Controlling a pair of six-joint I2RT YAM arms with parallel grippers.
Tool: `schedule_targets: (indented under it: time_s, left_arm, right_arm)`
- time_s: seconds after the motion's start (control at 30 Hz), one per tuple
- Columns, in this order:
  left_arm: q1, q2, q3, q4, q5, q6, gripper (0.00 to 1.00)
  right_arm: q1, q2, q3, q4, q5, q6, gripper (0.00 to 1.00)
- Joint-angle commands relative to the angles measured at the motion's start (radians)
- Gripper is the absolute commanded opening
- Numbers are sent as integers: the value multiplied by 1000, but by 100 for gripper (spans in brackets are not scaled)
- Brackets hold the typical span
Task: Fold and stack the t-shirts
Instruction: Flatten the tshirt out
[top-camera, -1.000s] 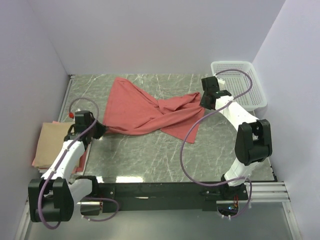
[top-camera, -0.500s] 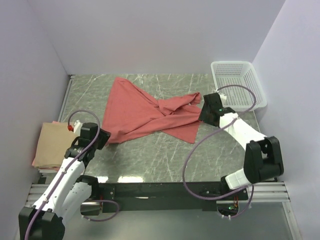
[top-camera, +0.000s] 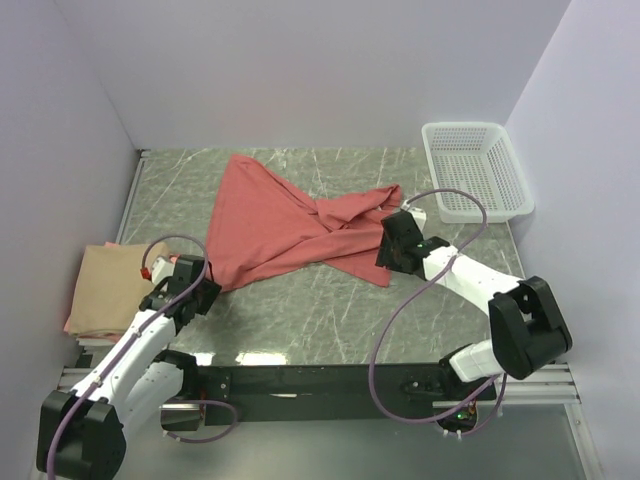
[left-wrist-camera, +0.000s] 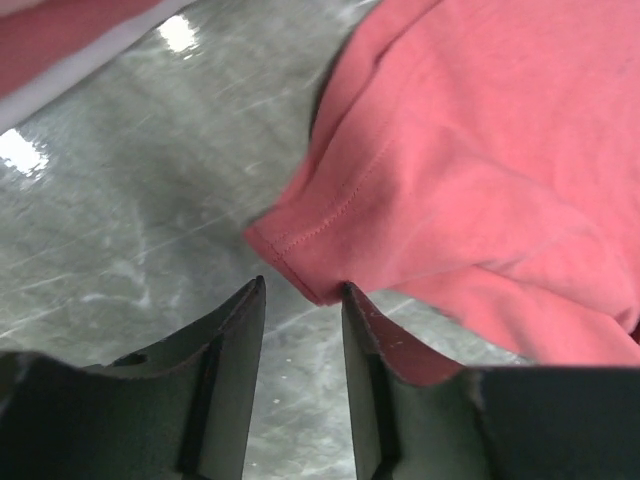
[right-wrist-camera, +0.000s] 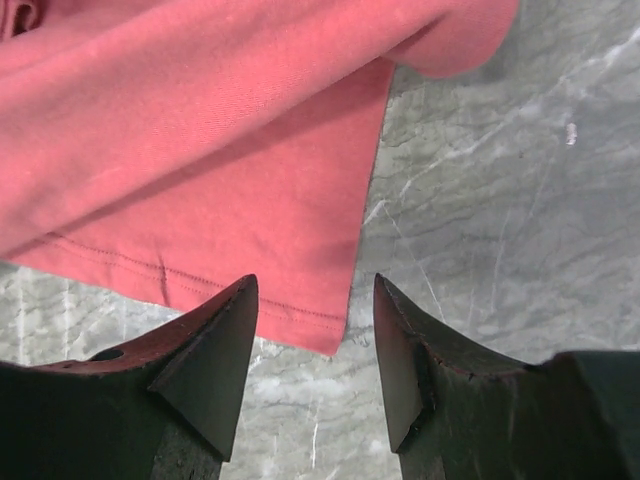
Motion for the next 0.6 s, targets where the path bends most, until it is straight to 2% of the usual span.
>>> schedule_targets:
  time_s: [0.0, 0.3, 0.47, 0.57]
  left_arm:
    - [-5, -14, -27, 20, -2, -52, 43]
    - [-5, 18, -4, 50, -11, -43, 45]
    - [-5, 26, 14, 59, -11, -20, 45]
    - [-5, 36, 14, 75, -2, -16, 44]
  right_arm:
    - [6, 44, 3, 65, -5, 15, 57]
    - [26, 136, 45, 38, -14, -8, 60]
    - [52, 121, 11, 33, -13, -2, 65]
    - [68, 130, 11, 28, -13, 1, 59]
